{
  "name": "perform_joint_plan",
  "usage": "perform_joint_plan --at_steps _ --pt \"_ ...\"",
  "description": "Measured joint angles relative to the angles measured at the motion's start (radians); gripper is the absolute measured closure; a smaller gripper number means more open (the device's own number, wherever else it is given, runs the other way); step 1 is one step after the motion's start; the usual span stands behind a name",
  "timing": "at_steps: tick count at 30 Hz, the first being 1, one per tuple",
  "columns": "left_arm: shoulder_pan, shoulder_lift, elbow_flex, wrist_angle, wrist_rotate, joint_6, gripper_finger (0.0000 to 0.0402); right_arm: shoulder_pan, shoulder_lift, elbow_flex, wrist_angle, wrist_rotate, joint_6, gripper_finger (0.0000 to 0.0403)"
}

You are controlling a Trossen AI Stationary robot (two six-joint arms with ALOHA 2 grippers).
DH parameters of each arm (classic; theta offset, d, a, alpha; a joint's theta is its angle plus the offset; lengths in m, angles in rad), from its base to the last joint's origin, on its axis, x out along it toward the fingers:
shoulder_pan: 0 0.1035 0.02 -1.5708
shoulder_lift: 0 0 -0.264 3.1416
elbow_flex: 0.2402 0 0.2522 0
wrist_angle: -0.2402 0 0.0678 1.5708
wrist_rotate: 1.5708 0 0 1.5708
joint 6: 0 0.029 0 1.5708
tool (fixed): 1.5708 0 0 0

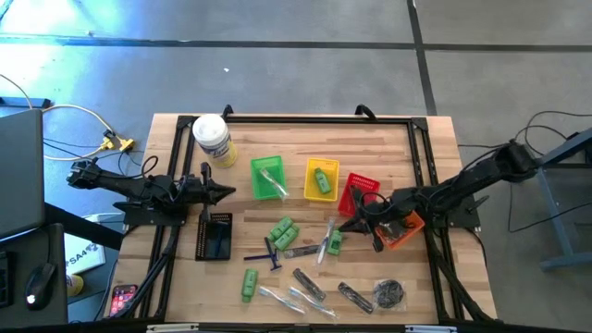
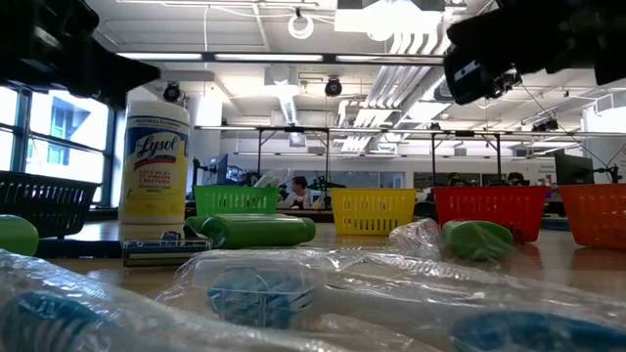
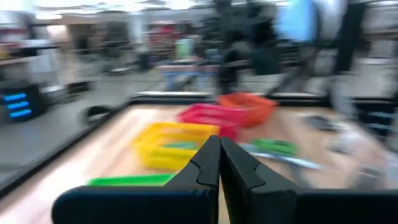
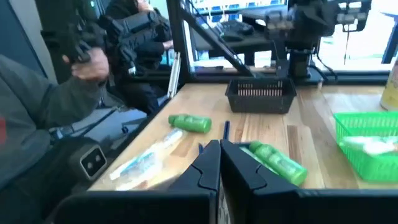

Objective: Pick & Place Travel size toiletries
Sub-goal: Put the green shampoo into the yellow bin

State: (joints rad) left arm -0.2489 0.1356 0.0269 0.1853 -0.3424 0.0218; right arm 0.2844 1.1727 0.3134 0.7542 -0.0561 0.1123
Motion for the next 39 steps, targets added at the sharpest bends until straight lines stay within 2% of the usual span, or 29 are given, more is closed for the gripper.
perform_joint_plan --at_steps 3,6,10,14,19,22,25,28,34,39 --pt "-0.001 0.013 0.0 0.053 0.069 -0.048 0.04 0.0 0.009 -0.009 0.006 -0.006 0.0 0.04" --pt "0.0 0.046 0.015 0.049 0.069 -0.11 0.04 0.0 0.009 -0.012 0.006 -0.021 -0.002 0.04" --pt "0.0 0.181 0.05 0.055 0.05 -0.153 0.04 0.0 0.009 -0.013 0.004 -0.025 -0.009 0.04" --pt "0.0 0.38 0.111 0.093 0.019 -0.216 0.04 0.0 0.009 -0.013 -0.01 -0.025 -0.012 0.04" --pt "-0.024 0.716 0.234 0.101 0.019 -0.29 0.0396 0.001 0.009 -0.013 -0.019 -0.023 -0.037 0.04" --pt "-0.054 0.931 0.357 0.1 0.019 -0.324 0.0376 0.0 0.009 -0.013 -0.02 -0.021 -0.038 0.04" --pt "-0.076 1.133 0.529 0.023 0.034 -0.399 0.0344 0.0 0.009 -0.013 -0.02 0.01 -0.039 0.04" --pt "-0.086 1.314 0.733 -0.168 0.045 -0.454 0.031 0.0 0.009 -0.013 -0.02 0.049 -0.039 0.04" --pt "-0.085 1.626 1.152 -0.622 0.037 -0.578 0.0249 0.001 0.009 -0.013 -0.024 0.057 -0.038 0.04" --pt "-0.085 1.808 1.39 -0.856 0.037 -0.606 0.0224 0.001 0.009 -0.013 -0.025 0.054 -0.033 0.04"
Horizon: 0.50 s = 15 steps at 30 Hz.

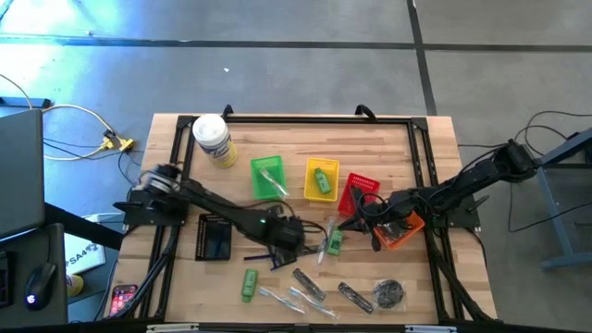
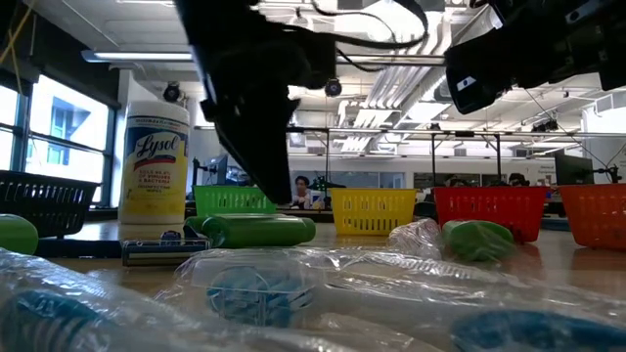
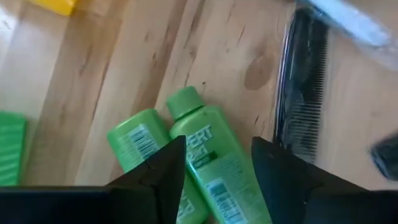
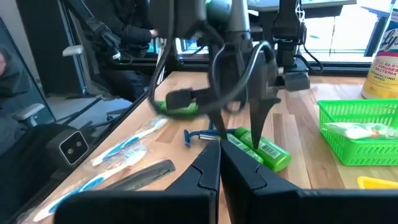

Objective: Pick & Place Travel size toiletries
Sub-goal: Put the green shampoo into the yellow bin

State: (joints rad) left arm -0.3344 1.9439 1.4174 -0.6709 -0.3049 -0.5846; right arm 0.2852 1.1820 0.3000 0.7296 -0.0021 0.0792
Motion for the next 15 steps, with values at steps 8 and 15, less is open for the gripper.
perform_joint_plan --at_steps 8,15 --pt "0.016 0.083 0.091 -0.119 0.001 -0.105 0.0222 0.001 0.0 0.0 -0.018 -0.005 0.003 0.04" --pt "0.023 0.082 0.074 -0.115 0.028 -0.136 0.0222 0.001 0.0 0.0 -0.018 -0.005 0.003 0.04"
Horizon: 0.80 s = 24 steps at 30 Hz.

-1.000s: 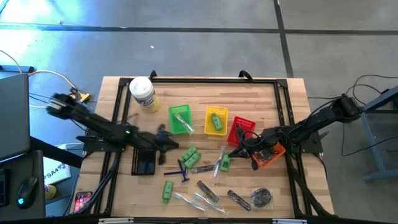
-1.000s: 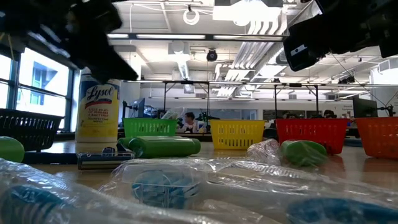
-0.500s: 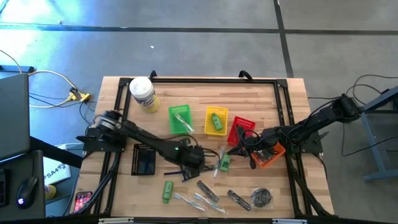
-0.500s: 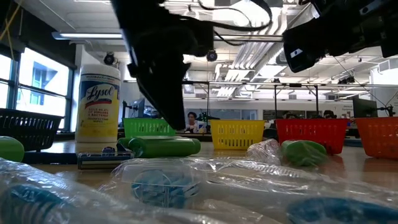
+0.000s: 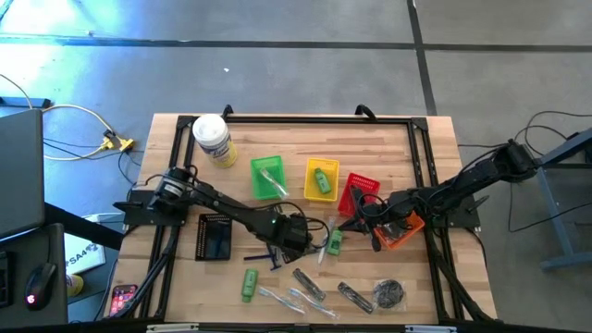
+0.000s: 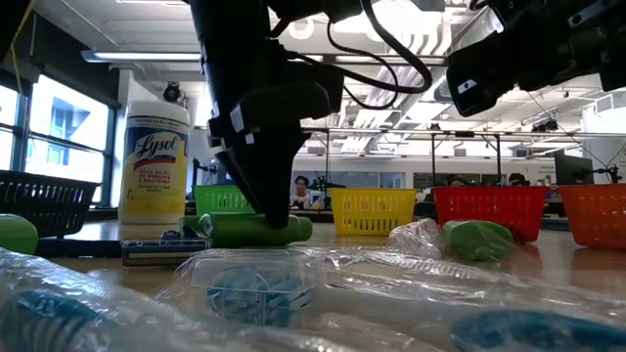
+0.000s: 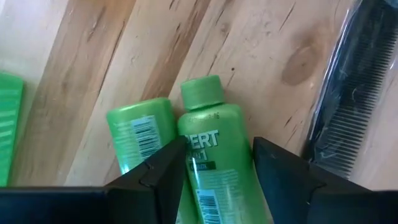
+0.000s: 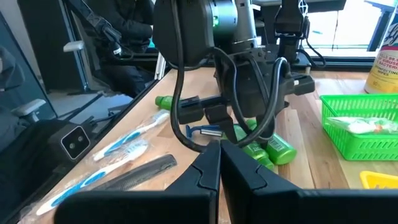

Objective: Pick & Place Travel size toiletries
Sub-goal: Put the green shampoo into the yellow bin

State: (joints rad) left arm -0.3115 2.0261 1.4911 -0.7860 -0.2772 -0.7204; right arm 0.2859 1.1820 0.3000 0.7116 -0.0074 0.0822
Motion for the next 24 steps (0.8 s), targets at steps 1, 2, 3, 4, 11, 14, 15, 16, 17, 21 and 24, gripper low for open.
perform_joint_plan --at_steps 1,2,3,4,11,14,15,16,17,21,24 --pt "0.0 0.001 -0.003 0.004 0.005 0.0 0.0222 0.0 0.0 0.0 0.0 0.0 0.0 0.04" --pt "0.0 0.005 -0.004 0.008 0.016 0.0 0.0222 0.0 0.0 0.0 0.0 0.0 0.0 0.04" --pt "0.003 0.008 -0.005 0.011 0.029 0.001 0.0222 0.0 0.0 0.0 0.0 0.0 0.0 0.04" --pt "0.005 0.012 -0.007 0.012 0.048 0.007 0.0222 0.0 0.0 0.0 0.0 0.0 0.0 0.04" --pt "0.004 0.034 -0.008 0.029 0.078 0.042 0.0222 0.0 0.0 0.0 0.0 0.0 0.0 0.04" --pt "0.004 0.034 -0.008 0.03 0.078 0.043 0.0227 0.0 0.0 0.0 0.001 0.0 0.0 0.04" --pt "0.004 0.034 -0.008 0.029 0.078 0.044 0.0233 0.0 0.0 0.0 0.001 0.0 0.0 0.04" --pt "0.004 0.032 -0.008 0.029 0.078 0.052 0.0241 0.0 0.0 0.0 0.0 0.0 0.0 0.04" --pt "0.004 0.032 -0.007 0.029 0.078 0.061 0.0252 0.0 0.0 0.0 0.0 0.0 0.0 0.04" --pt "0.003 0.03 -0.006 0.029 0.077 0.093 0.0301 0.0 0.0 0.0 0.001 0.0 0.0 0.04" --pt "0.003 0.02 0.0 0.025 0.069 0.162 0.0316 0.0 0.0 0.0 0.002 -0.02 0.0 0.04"
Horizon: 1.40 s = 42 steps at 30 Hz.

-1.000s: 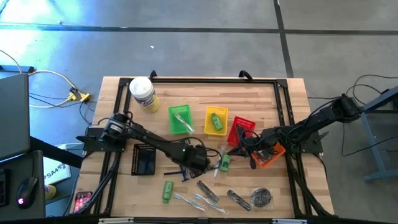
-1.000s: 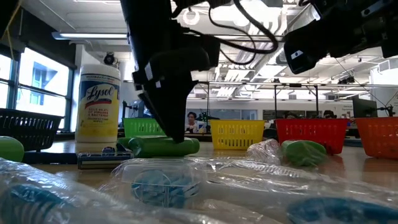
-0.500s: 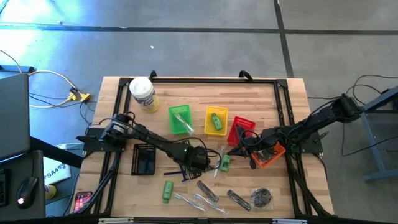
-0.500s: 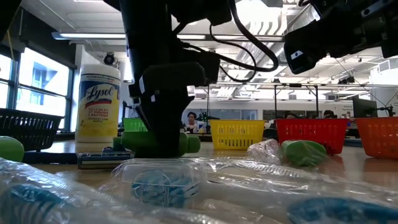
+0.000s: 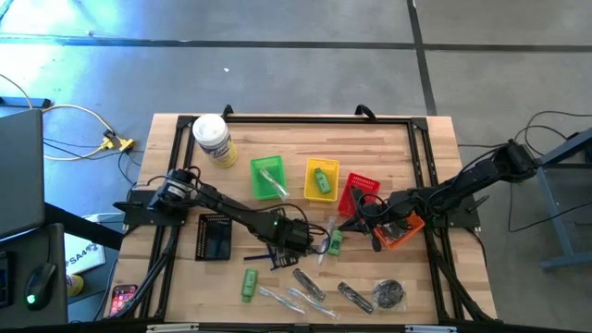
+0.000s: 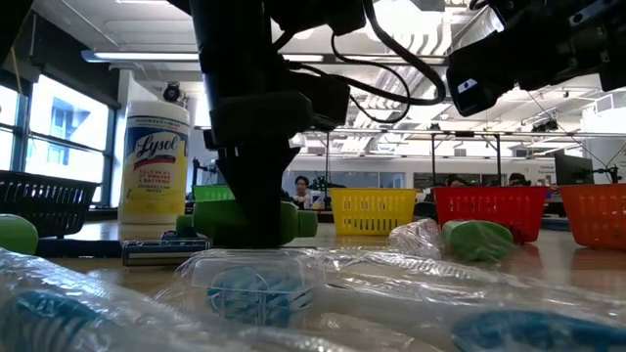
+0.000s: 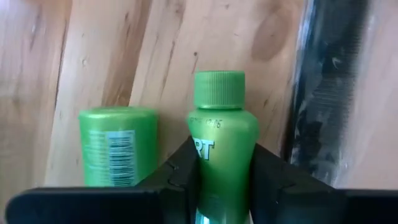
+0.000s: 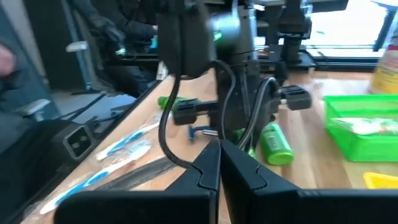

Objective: Pick & Place Travel size toiletries
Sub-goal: Put the green shampoo into the yellow bin

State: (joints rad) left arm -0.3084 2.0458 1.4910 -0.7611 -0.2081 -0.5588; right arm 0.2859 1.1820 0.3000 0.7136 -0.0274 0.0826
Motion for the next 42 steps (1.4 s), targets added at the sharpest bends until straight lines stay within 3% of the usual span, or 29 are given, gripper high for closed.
perform_joint_plan --at_steps 6,14,18,23,29,36,42 --pt "-0.014 -0.115 0.0 -0.024 -0.09 0.15 0.0317 0.002 -0.01 0.001 0.039 -0.062 0.004 0.04" --pt "-0.012 -0.48 -0.099 -0.034 -0.18 0.277 0.0318 0.017 -0.035 0.001 0.082 -0.061 0.05 0.04" --pt "-0.012 -0.735 -0.264 0.05 -0.214 0.293 0.0318 0.029 -0.049 0.001 0.087 -0.056 0.051 0.04" --pt "-0.012 -1.077 -0.565 0.258 -0.206 0.281 0.0318 0.035 -0.056 0.0 0.092 -0.057 0.052 0.04" --pt "-0.012 -1.358 -0.829 0.412 -0.227 0.197 0.0318 0.035 -0.055 0.0 0.098 -0.058 0.048 0.04" --pt "-0.012 -1.426 -0.904 0.434 -0.276 0.106 0.0318 0.035 -0.055 0.0 0.113 -0.05 0.029 0.04" --pt "-0.011 -1.277 -0.905 0.638 -0.3 0.101 0.0321 0.035 -0.055 0.0 0.112 -0.05 -0.007 0.04"
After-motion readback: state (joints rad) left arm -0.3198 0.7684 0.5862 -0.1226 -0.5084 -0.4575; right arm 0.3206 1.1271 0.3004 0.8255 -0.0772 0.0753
